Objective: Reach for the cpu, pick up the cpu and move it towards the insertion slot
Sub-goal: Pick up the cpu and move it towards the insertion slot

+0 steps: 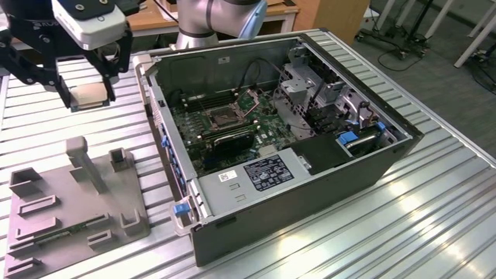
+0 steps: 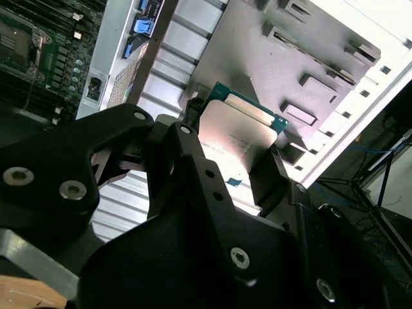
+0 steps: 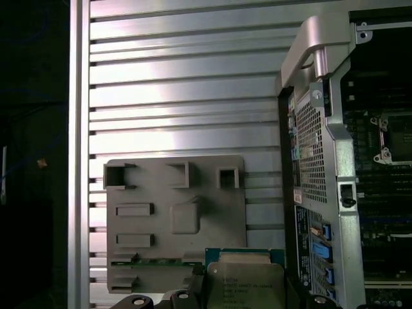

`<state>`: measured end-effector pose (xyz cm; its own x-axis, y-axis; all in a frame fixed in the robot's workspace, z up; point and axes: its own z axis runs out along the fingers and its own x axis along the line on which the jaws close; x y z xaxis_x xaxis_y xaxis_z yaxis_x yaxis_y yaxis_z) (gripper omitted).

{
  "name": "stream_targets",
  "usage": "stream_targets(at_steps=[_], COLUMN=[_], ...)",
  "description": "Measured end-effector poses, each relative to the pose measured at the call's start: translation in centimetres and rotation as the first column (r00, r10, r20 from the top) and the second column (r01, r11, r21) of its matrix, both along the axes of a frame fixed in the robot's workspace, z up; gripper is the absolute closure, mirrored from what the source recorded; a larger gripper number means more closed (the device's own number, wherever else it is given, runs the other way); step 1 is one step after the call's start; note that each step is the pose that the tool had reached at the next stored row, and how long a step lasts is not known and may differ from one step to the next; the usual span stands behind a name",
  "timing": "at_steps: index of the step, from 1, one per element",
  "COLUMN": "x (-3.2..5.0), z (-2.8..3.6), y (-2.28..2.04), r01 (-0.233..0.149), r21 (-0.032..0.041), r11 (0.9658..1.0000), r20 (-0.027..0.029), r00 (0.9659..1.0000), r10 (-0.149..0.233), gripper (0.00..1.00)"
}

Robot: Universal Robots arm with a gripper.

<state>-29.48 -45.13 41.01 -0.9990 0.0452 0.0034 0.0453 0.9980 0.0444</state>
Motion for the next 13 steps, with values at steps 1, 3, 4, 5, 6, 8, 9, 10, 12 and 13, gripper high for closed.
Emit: stream_targets(at_steps=[1,3,4,5,6,8,9,10,12,13], x=[0.11,0.36,0.48,0.59,0.72,0.96,1.08,1.20,1.46,1.58], z=[-0.01,0.00,0.00,0.00,0.00,0.00,0.00,0.00,0.00,0.00], y=[0.00,0.00,0.00,0.00,0.00,0.00,0.00,0.00,0.00,0.00], r01=[0.000,0.000,0.000,0.000,0.000,0.000,0.000,0.000,0.000,0.000], r21=[0.0001,0.0000,0.0000,0.0001,0.0000,0.0000,0.0000,0.0000,0.0000,0.0000], r11=[1.0000,1.0000,1.0000,1.0000,1.0000,1.0000,1.0000,1.0000,1.0000,1.0000], r20=[0.0001,-0.0001,-0.0001,-0.0001,-0.0002,-0.0002,-0.0002,-0.0003,-0.0004,-0.0004], r00=[1.0000,1.0000,1.0000,1.0000,1.0000,1.0000,1.0000,1.0000,1.0000,1.0000], r10=[0.000,0.000,0.000,0.000,0.000,0.000,0.000,0.000,0.000,0.000], gripper=[0.45,0.45,0.45,0.45,0.45,0.45,0.45,0.45,0.45,0.45])
